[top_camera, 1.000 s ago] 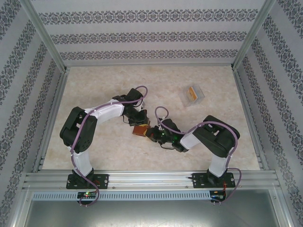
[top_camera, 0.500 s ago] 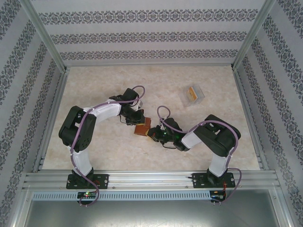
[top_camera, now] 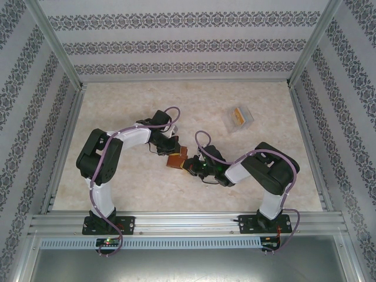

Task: Put the credit cards into the card holder
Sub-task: Move the card holder to the center of the table, then close the button on the card holder.

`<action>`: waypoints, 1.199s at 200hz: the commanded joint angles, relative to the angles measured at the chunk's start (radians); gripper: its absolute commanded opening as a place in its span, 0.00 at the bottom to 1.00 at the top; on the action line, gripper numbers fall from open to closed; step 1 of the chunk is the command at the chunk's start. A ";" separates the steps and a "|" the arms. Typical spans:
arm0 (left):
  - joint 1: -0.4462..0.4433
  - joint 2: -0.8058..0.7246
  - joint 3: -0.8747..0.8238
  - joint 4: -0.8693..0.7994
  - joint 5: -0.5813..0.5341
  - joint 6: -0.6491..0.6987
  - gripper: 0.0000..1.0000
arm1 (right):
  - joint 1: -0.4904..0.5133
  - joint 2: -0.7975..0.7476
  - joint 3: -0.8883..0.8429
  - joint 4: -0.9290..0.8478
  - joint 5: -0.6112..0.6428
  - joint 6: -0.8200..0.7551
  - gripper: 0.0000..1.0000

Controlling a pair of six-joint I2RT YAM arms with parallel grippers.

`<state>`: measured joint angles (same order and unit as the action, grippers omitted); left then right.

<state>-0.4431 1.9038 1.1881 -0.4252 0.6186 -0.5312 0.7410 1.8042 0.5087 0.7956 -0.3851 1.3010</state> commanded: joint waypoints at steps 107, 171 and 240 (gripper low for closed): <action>0.009 -0.052 -0.003 -0.064 -0.043 0.028 0.00 | -0.019 0.000 0.012 -0.127 0.009 -0.048 0.00; 0.010 -0.006 -0.007 -0.051 -0.066 0.034 0.00 | -0.018 -0.046 0.022 -0.181 0.028 -0.066 0.00; 0.009 0.001 -0.040 -0.003 -0.014 0.010 0.00 | -0.017 -0.069 0.054 -0.239 0.032 -0.089 0.02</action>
<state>-0.4427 1.8805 1.1713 -0.4488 0.5957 -0.5266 0.7345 1.7470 0.5468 0.6250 -0.3828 1.2373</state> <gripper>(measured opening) 0.050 0.064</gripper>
